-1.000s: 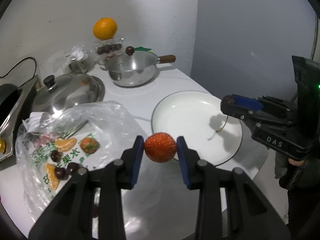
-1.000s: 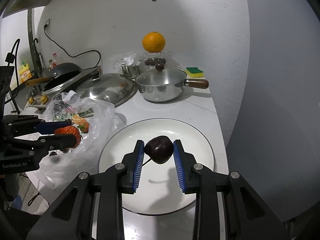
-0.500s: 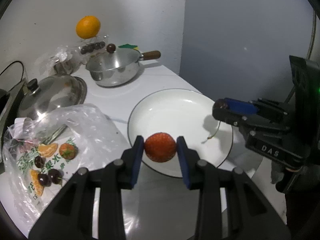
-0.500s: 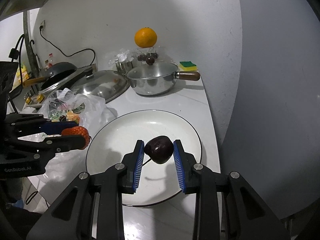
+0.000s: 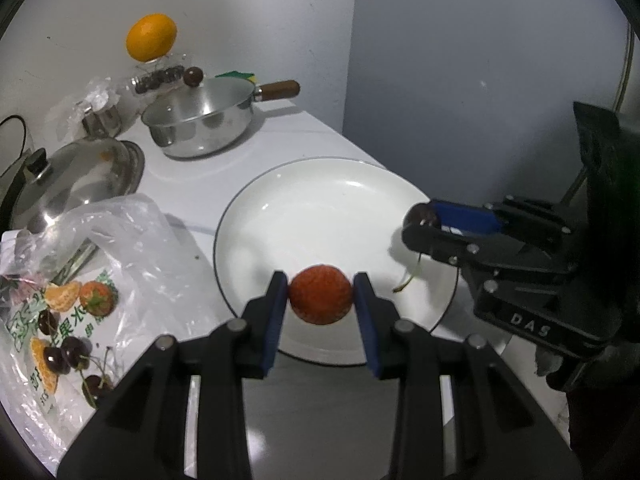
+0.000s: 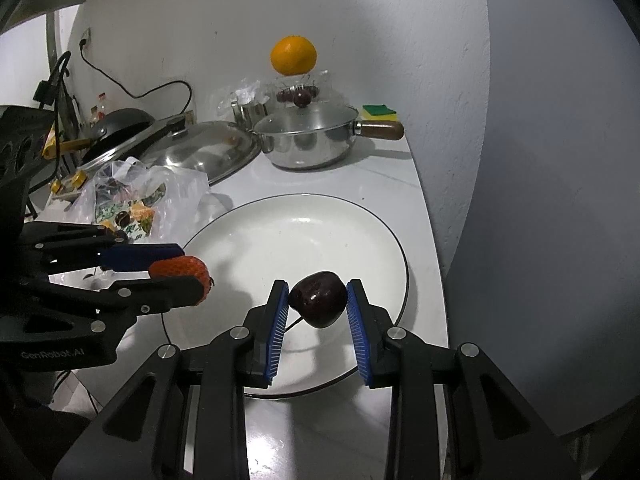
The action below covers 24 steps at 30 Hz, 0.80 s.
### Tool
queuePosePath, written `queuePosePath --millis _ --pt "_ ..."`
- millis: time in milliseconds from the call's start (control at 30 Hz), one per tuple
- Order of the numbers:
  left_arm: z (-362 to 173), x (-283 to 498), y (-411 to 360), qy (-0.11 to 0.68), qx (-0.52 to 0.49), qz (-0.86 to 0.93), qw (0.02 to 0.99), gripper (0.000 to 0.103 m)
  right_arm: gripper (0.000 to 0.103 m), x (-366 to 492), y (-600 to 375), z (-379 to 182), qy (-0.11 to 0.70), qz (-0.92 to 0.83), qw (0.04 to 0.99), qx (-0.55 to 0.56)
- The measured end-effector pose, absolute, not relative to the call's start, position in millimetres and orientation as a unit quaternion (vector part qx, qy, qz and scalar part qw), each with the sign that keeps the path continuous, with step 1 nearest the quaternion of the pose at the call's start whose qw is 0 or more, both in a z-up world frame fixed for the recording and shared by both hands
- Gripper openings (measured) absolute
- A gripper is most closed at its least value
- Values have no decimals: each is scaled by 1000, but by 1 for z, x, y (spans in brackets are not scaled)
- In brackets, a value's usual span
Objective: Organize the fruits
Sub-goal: 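Lower and open left gripper on the plate while right gripper releases the cherry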
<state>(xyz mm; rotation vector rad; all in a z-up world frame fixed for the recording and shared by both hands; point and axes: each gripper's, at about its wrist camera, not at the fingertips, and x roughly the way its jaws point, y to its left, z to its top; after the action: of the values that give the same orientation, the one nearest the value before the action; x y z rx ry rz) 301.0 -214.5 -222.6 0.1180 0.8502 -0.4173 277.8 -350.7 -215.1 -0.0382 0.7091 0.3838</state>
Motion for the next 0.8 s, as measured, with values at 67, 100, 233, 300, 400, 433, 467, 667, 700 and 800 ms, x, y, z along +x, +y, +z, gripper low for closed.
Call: queuePosePath --millis 67,100,233,300,400,433,467,667,700,800 --pt "-225 302 -216 412 57 -203 886 35 32 279 -350 -218 350 188 917 -20" --pt "-226 302 -217 414 56 -204 886 35 32 280 -349 -219 352 189 917 -22" --pt "-229 303 -218 419 54 -207 882 35 32 280 -346 -221 355 188 915 -27" --pt "-230 304 -218 421 53 -209 881 35 32 281 -346 -222 358 188 914 -28" --pt "-231 304 -219 424 52 -211 879 35 32 281 -345 -224 363 186 913 -28" --pt "-232 305 -219 426 50 -212 878 36 32 282 -344 -224 364 185 913 -28" --pt "-232 305 -219 428 49 -212 877 36 32 282 -344 -225 364 185 912 -28" --pt "-230 304 -218 424 45 -215 879 36 32 283 -341 -226 371 183 910 -29" --pt "-229 304 -217 424 45 -214 879 36 32 283 -340 -226 371 183 910 -30" --pt "-228 303 -216 422 45 -213 880 37 32 283 -339 -224 372 184 909 -33"
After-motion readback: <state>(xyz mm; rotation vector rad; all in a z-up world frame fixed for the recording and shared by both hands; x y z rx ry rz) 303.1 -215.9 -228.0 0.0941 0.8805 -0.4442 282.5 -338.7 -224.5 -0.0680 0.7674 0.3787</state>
